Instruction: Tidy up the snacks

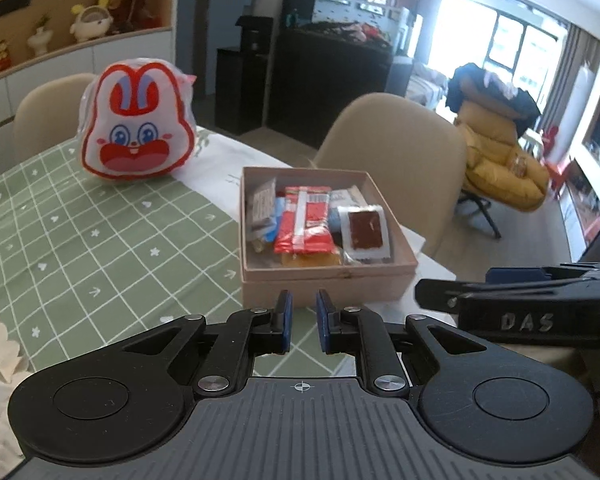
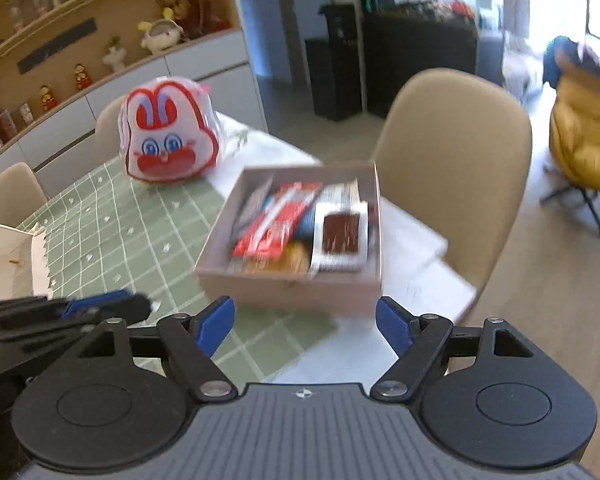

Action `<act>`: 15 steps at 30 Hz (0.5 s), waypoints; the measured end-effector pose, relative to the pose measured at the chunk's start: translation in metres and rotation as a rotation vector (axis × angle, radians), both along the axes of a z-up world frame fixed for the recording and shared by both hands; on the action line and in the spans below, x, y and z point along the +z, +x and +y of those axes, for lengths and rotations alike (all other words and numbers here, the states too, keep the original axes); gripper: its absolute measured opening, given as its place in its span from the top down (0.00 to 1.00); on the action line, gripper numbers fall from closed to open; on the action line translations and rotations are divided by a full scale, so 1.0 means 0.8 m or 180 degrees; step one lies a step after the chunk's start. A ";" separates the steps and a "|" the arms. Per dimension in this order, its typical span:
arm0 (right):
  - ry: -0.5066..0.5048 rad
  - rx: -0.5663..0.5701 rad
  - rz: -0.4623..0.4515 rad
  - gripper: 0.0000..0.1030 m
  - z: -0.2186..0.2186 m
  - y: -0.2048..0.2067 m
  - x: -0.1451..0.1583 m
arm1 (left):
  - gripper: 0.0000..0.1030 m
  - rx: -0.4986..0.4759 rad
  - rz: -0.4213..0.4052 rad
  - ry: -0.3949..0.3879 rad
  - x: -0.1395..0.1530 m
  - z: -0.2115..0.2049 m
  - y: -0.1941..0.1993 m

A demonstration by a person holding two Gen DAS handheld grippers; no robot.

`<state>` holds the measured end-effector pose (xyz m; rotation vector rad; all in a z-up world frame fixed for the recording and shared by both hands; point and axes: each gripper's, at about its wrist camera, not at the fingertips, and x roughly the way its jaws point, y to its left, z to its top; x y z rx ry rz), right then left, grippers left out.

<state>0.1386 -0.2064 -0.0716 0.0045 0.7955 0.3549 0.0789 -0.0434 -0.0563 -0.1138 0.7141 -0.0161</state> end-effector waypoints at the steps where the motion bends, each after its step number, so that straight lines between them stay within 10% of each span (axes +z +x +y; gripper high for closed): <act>1: -0.0026 -0.0015 -0.0009 0.24 0.000 -0.004 0.000 | 0.83 -0.0021 0.0006 0.0013 0.002 -0.003 -0.002; 15: -0.0007 -0.0053 0.0083 0.24 -0.002 -0.013 0.000 | 0.83 -0.0101 0.0058 0.0018 0.008 -0.014 -0.009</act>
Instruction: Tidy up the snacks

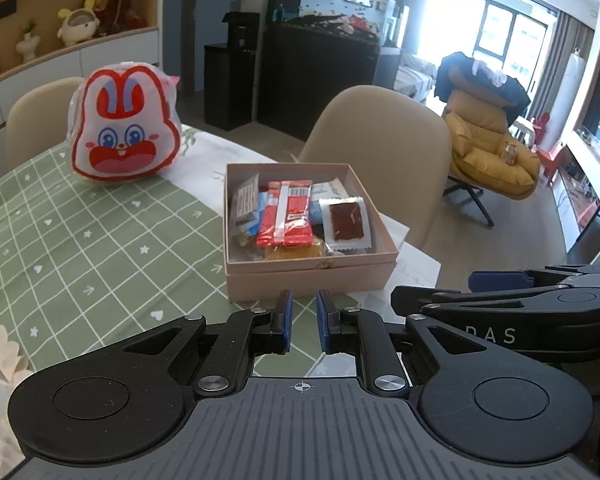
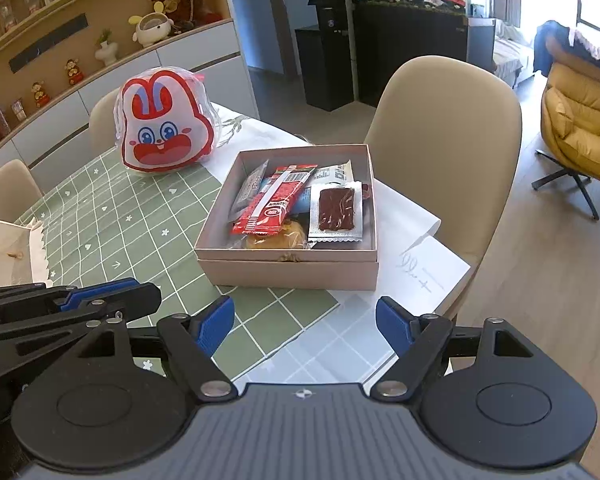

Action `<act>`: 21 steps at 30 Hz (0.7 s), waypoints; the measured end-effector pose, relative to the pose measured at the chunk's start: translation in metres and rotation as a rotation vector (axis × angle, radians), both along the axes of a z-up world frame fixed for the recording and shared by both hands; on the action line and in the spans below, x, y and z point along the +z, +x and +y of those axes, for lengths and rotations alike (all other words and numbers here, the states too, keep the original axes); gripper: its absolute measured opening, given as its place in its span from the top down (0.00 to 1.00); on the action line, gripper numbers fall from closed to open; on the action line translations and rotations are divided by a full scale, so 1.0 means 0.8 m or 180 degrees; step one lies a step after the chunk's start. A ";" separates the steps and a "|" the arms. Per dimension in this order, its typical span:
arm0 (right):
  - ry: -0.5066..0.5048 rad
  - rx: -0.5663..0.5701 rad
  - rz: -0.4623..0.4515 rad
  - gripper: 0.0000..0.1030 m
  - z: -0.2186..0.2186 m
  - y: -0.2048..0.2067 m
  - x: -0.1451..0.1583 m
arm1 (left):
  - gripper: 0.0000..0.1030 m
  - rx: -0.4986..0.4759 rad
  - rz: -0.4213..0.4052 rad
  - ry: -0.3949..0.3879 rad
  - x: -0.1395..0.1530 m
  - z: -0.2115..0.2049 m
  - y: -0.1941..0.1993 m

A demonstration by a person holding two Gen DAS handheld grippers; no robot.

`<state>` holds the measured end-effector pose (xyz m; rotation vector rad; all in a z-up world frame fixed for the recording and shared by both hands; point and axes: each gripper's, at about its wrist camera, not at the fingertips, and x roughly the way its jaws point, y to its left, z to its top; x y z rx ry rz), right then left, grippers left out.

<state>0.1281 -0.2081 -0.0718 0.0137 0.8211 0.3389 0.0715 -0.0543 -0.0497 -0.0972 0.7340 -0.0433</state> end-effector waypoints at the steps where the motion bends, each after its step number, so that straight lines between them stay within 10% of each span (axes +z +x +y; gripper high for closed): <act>1: 0.0002 0.0008 0.0005 0.24 0.000 -0.001 0.000 | 0.83 0.0003 0.0004 -0.0003 0.000 0.000 0.000; 21: 0.0001 -0.0010 0.0077 0.24 -0.002 0.000 -0.009 | 0.84 0.0007 0.0099 -0.0072 -0.005 0.002 0.000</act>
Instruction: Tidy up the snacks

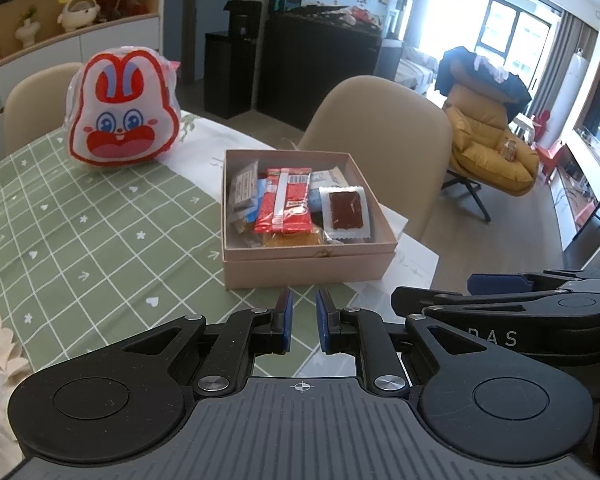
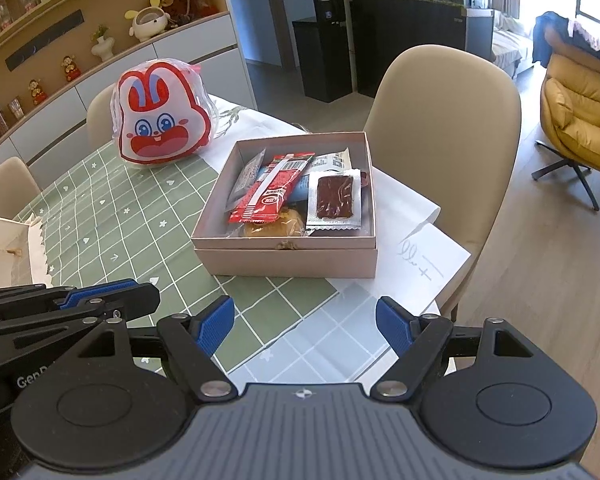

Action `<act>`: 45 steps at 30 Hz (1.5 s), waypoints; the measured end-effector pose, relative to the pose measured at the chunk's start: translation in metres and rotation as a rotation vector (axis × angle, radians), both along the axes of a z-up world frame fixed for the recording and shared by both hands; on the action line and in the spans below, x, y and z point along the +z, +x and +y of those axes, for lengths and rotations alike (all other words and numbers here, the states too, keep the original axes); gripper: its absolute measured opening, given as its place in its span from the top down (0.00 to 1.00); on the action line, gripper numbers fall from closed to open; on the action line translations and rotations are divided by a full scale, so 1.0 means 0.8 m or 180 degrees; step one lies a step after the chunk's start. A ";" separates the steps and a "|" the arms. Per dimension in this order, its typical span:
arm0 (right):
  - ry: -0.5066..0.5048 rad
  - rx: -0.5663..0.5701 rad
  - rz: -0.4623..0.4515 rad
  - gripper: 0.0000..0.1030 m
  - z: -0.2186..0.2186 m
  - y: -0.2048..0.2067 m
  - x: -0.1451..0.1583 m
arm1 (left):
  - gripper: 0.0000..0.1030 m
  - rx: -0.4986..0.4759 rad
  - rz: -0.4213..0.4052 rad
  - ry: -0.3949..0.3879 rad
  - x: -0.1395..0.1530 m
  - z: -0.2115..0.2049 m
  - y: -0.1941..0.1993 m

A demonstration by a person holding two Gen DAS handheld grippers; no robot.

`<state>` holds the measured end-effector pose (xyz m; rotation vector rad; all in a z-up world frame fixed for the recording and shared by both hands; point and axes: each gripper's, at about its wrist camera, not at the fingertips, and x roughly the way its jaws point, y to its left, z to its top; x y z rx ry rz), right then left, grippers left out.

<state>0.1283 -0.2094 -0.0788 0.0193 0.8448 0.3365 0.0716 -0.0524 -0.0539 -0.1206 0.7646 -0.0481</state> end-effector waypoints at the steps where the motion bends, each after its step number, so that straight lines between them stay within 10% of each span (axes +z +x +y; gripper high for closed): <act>1: -0.0002 0.0000 -0.0003 0.24 0.000 0.000 0.000 | 0.84 -0.0004 -0.0002 -0.0002 0.000 0.000 0.000; 45: -0.0037 0.0017 0.0081 0.24 -0.002 -0.003 -0.006 | 0.84 0.0098 0.0001 0.0074 -0.002 -0.001 -0.008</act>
